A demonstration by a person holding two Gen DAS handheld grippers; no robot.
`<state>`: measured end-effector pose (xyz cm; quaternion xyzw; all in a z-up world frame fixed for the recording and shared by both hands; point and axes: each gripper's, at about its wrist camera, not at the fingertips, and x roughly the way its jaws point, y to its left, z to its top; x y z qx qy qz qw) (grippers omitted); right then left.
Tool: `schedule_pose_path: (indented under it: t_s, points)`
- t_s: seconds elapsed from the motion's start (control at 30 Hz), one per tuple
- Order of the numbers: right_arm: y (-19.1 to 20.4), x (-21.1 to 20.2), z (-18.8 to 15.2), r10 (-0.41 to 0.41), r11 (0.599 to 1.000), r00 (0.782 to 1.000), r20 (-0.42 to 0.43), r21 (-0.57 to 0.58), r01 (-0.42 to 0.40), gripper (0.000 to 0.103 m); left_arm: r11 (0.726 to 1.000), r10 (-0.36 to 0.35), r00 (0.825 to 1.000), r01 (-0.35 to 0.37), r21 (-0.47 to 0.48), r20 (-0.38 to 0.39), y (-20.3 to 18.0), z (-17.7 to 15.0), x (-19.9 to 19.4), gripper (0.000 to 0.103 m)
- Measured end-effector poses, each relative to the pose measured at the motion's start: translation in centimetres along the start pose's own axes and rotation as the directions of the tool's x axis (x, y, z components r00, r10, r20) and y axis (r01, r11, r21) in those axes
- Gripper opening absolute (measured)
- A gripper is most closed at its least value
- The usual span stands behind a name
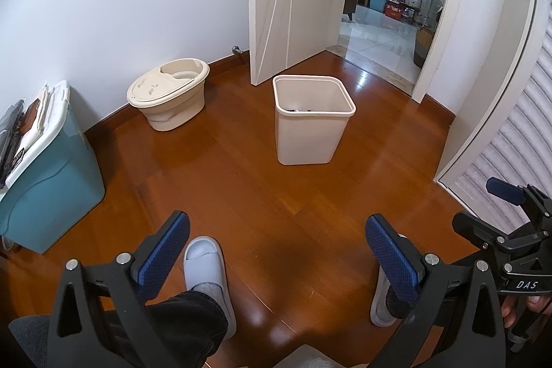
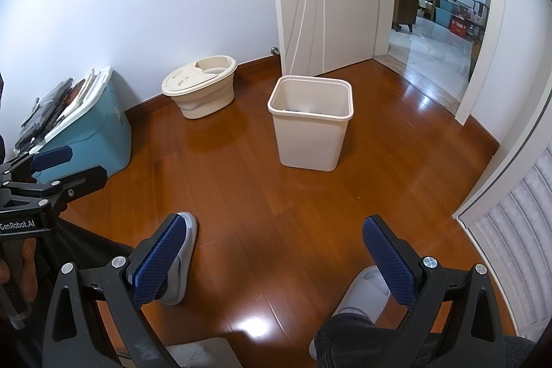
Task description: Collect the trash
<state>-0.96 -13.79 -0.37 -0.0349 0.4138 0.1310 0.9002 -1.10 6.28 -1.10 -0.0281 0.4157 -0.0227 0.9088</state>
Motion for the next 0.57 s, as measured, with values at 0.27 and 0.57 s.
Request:
schedule_pose_path:
  t_s: [0.27, 0.57]
  points:
    - [0.05, 0.1, 0.08, 0.0, 1.0, 1.0, -0.001, -0.004, 0.0, 0.103, 1.0, -0.007, 1.0, 0.007, 0.004, -0.004, 0.08, -0.08, 0.09, 0.103]
    - [-0.39, 0.38, 0.08, 0.007, 1.0, 1.0, -0.006, -0.015, -0.007, 0.103, 1.0, -0.02, 1.0, 0.02, 0.018, 0.023, -0.16, -0.17, -0.48, 0.103]
